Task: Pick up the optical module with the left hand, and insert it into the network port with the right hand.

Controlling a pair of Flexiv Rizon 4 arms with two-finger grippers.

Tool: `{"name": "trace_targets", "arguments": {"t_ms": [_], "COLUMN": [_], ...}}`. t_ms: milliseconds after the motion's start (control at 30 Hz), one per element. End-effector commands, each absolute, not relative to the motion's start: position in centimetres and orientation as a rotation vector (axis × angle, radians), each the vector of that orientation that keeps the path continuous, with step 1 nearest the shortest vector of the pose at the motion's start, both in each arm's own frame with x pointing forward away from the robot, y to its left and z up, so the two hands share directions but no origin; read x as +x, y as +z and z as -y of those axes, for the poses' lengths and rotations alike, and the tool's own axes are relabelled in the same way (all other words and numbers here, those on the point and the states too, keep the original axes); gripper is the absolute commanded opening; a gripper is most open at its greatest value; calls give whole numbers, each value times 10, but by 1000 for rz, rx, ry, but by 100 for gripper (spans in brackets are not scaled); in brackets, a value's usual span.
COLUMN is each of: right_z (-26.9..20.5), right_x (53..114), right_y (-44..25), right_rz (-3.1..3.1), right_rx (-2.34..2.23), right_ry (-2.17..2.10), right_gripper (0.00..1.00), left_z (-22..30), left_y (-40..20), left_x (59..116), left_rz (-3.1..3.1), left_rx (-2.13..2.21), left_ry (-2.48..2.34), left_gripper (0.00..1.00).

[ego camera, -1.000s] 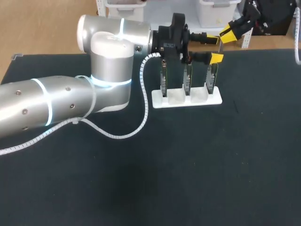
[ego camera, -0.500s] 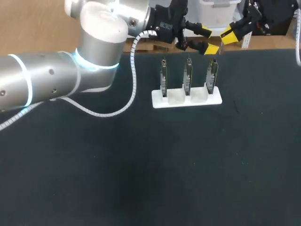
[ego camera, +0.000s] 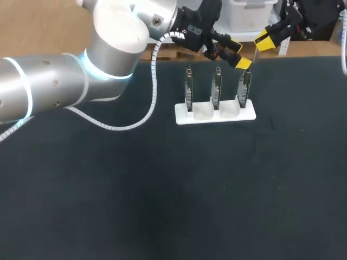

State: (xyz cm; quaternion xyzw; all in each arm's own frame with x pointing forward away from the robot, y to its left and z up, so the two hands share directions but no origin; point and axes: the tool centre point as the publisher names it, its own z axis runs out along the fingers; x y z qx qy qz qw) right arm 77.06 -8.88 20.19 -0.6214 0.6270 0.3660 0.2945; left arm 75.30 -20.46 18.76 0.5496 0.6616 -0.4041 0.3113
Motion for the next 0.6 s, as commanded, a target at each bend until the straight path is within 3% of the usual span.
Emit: {"name": "trace_targets", "arguments": {"t_ms": [33, 600], "right_z": [89, 89], "right_x": [768, 766], "right_y": [202, 203], "right_rz": [-1667, -1667], "right_rx": [-1657, -1667], "right_ry": [972, 971], "right_gripper": [0, 0], "left_z": [209, 208], "left_y": [188, 182], "left_x": [758, 755], "left_rz": [-1792, -1820], "left_rx": [1491, 1495], "left_ry": [-1039, -1023], "left_gripper": [100, 100]}}
